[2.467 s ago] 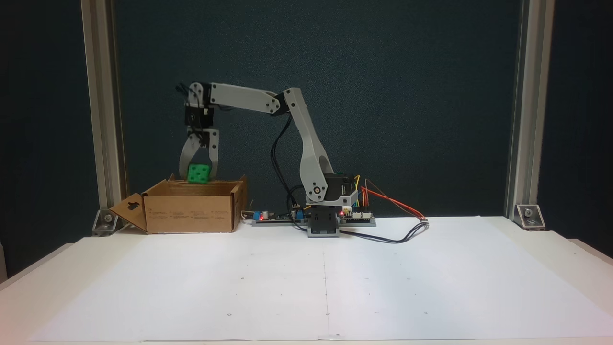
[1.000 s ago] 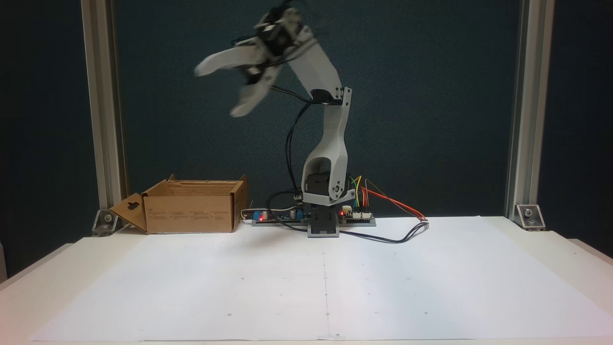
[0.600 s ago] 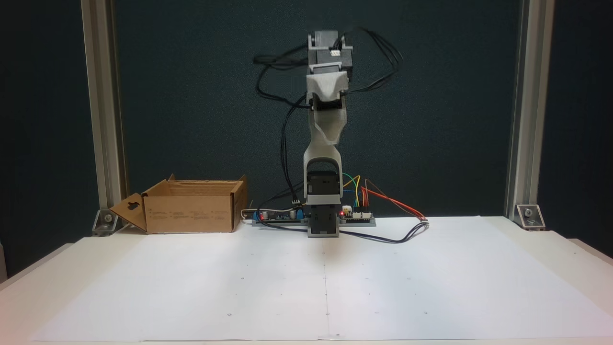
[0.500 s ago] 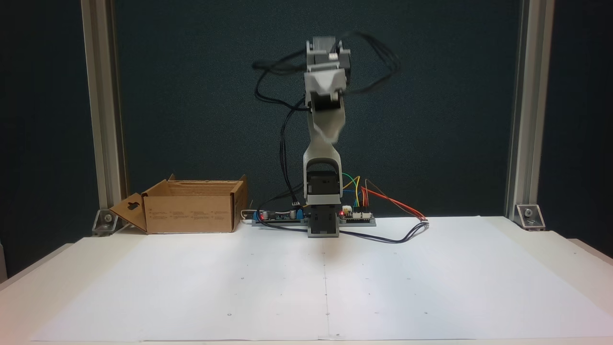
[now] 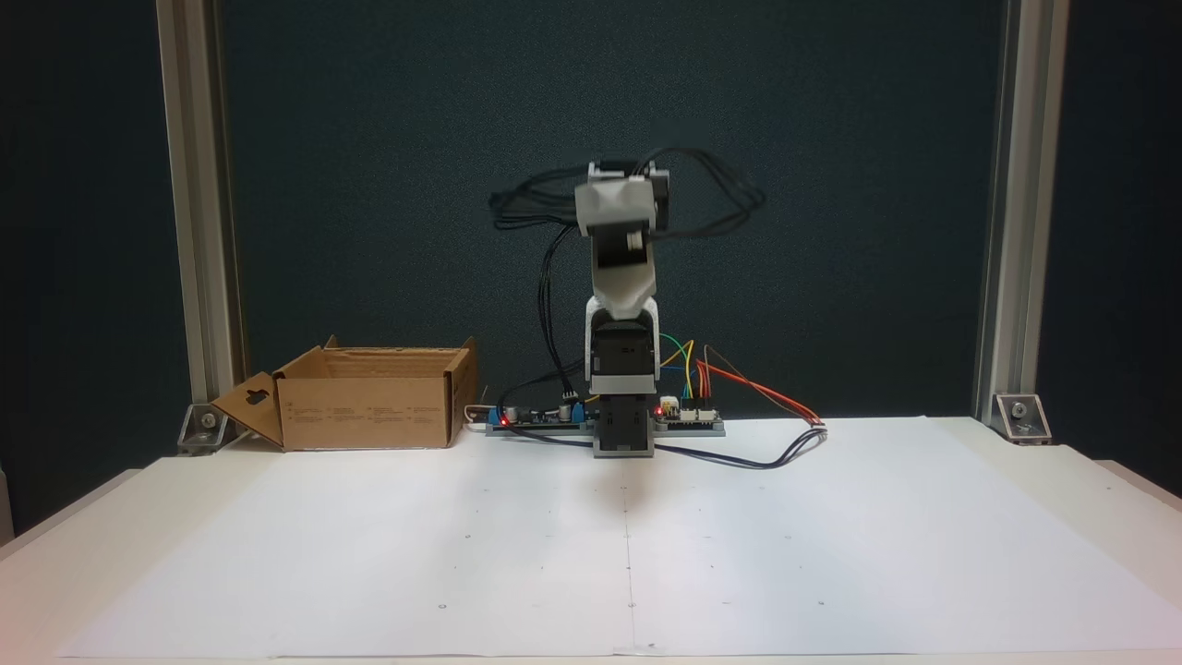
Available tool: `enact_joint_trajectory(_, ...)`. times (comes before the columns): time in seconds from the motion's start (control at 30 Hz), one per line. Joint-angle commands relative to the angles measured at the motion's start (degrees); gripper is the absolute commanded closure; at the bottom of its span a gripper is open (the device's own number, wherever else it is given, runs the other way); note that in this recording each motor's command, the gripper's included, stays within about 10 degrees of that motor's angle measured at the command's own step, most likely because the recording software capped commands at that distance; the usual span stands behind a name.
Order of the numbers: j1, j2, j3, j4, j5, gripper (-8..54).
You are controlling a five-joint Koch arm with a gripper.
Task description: Grasp a green dice and put it in the bin.
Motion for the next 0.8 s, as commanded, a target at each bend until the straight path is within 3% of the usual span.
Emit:
enact_joint_trajectory(0.0, 0.4, 6.6, -1.9, -3.3, 1.8, -0.4)
enact_joint_trajectory(0.37, 0.4, 6.7, 1.1, -14.6, 1.6, -1.6)
enact_joint_trajectory(0.77, 0.8, 6.6, 28.6, -43.0, -3.3, -0.4)
